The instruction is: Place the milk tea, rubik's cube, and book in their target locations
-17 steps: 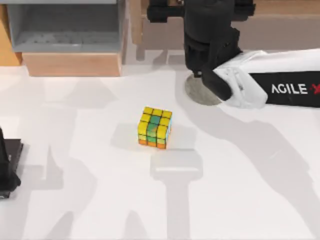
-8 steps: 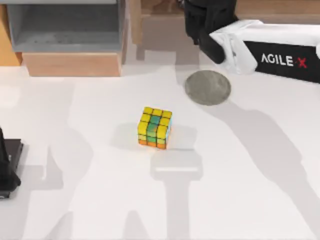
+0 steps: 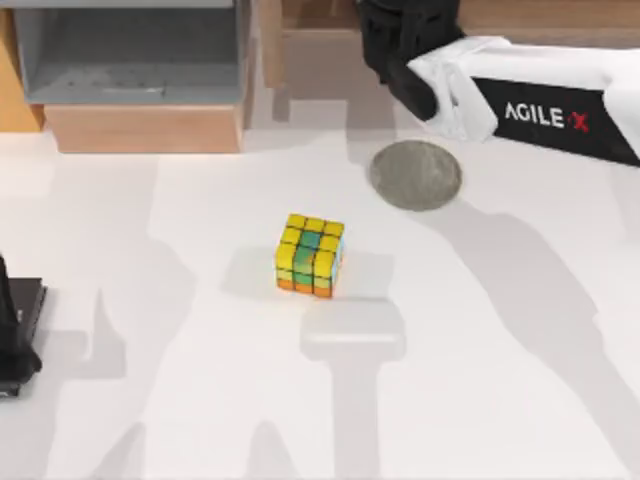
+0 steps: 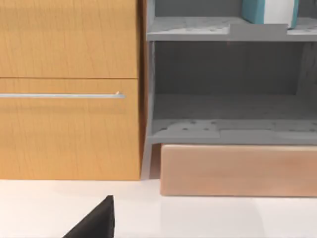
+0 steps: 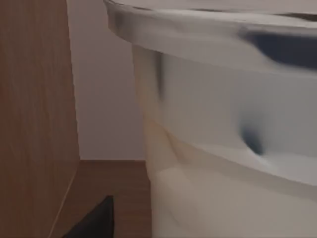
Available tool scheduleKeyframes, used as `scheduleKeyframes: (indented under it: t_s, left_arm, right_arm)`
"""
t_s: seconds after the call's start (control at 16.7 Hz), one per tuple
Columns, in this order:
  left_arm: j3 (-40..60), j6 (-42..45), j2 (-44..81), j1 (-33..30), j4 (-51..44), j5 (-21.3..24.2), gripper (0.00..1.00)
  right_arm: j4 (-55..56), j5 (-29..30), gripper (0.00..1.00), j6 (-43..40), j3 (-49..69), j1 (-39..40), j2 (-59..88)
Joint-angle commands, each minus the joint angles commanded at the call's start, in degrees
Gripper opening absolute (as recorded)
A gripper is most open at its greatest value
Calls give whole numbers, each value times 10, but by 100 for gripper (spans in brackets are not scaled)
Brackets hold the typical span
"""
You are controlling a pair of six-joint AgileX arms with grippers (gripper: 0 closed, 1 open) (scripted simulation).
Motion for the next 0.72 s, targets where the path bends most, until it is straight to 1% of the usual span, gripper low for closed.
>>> scheduleKeyframes:
  t_s: [0.72]
  left_arm:
    - [0, 0, 0, 0, 0, 0, 100]
  right_arm:
    - [0, 0, 10, 0, 0, 0, 0]
